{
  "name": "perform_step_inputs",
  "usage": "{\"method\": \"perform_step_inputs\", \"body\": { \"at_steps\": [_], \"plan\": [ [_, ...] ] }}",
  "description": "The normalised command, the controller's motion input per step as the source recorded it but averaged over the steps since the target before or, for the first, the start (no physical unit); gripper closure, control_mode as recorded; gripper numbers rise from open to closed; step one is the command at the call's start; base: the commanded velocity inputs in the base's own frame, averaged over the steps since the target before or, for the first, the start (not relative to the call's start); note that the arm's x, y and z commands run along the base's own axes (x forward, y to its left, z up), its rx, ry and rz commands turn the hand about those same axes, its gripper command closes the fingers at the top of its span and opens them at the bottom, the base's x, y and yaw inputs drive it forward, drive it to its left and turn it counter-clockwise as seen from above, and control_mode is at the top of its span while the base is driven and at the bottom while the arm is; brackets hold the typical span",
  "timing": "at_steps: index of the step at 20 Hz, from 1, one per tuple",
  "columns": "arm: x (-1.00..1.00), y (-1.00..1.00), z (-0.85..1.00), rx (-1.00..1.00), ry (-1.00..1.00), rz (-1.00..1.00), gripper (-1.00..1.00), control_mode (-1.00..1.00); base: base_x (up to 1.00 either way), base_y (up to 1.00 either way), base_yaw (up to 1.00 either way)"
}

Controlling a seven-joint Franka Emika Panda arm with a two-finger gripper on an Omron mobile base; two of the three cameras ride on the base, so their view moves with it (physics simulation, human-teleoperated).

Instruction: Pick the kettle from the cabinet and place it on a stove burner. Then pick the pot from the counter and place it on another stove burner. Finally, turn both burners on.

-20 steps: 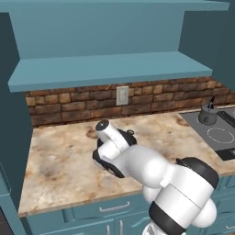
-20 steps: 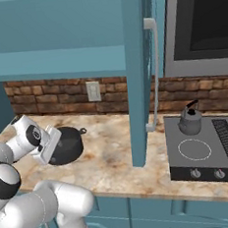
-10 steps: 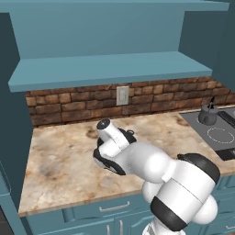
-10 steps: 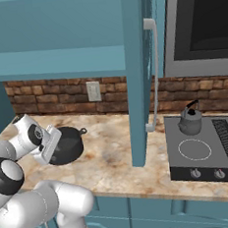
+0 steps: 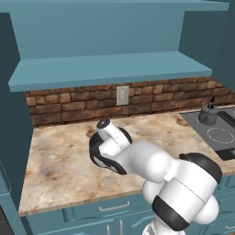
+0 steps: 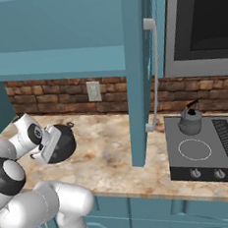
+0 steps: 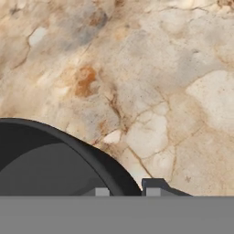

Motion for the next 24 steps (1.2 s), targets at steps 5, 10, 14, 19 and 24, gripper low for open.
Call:
{"method": "perform_step_inputs", "body": {
  "at_steps": [5,10,14,19,24],
  "plan": [
    [-0.2,0.0,0.11,0.0,-0.01,-0.04,1.0,-1.0,0.0,0.0,0.0],
    [-0.23,0.0,0.16,0.0,-0.02,-0.04,1.0,-1.0,0.0,0.0,0.0],
    [-0.25,0.0,0.16,0.0,-0.03,-0.05,1.0,-1.0,0.0,0.0,0.0],
    [-0.31,0.0,0.2,0.0,-0.05,-0.06,1.0,-1.0,0.0,0.0,0.0],
    [-0.27,0.0,0.23,0.0,-0.07,-0.07,1.0,-1.0,0.0,0.0,0.0]
  ]
}}
